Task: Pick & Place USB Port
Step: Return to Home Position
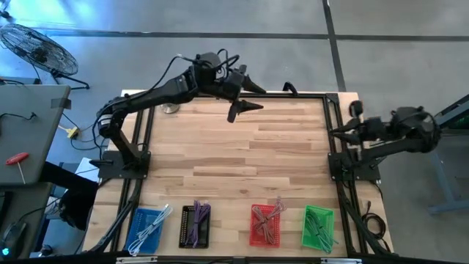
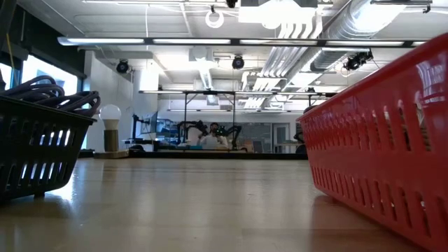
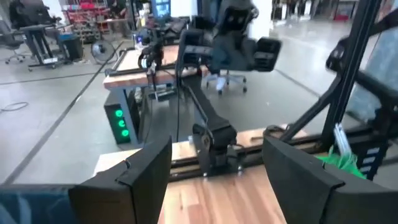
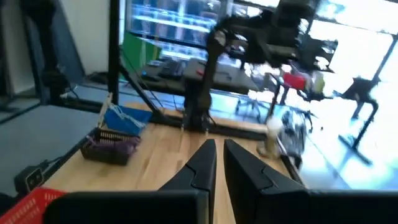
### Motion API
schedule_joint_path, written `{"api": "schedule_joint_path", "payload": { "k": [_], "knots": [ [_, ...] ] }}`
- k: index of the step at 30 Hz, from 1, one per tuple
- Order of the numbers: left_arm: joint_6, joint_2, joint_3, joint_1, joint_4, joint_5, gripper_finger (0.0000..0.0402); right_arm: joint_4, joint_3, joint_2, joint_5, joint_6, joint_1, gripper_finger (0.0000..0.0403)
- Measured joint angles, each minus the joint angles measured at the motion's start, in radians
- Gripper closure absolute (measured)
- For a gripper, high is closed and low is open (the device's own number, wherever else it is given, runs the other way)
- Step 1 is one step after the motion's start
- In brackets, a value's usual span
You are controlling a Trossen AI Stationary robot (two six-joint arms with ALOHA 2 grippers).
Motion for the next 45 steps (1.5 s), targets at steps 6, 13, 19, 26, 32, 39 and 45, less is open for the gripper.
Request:
{"api": "schedule_joint_path", "payload": {
  "k": [6, 13, 19, 26, 32, 39, 45],
  "knots": [
    [-0.108, -0.003, -0.101, 0.056, 0.173, 0.008, 0.0158, -0.105, -0.022, -0.187, 0.024, 0.146, 0.0, 0.0378],
    [-0.18, 0.0, -0.325, 0.103, 0.301, 0.033, 0.0158, -0.071, -0.149, -0.329, 0.012, 0.19, 0.0, 0.038],
    [-0.232, 0.001, -0.51, 0.109, 0.458, 0.03, 0.0158, 0.058, -0.307, -0.283, -0.014, 0.192, 0.0, 0.0375],
    [-0.272, 0.0, -0.62, 0.104, 0.532, 0.06, 0.0158, 0.221, -0.407, -0.268, -0.011, 0.164, 0.0, 0.0375],
    [-0.219, 0.0, -0.717, 0.1, 0.568, 0.071, 0.0158, 0.215, -0.413, -0.27, -0.041, 0.155, 0.0, 0.0375],
    [-0.267, -0.025, -0.863, 0.102, 0.677, 0.075, 0.0158, 0.264, -0.48, -0.313, -0.05, 0.172, 0.0, 0.0383],
    [-0.281, -0.184, -1.056, 0.1, 0.697, 0.067, 0.0158, 0.278, -0.507, -0.318, -0.012, 0.196, 0.001, 0.0383]
  ]
}}
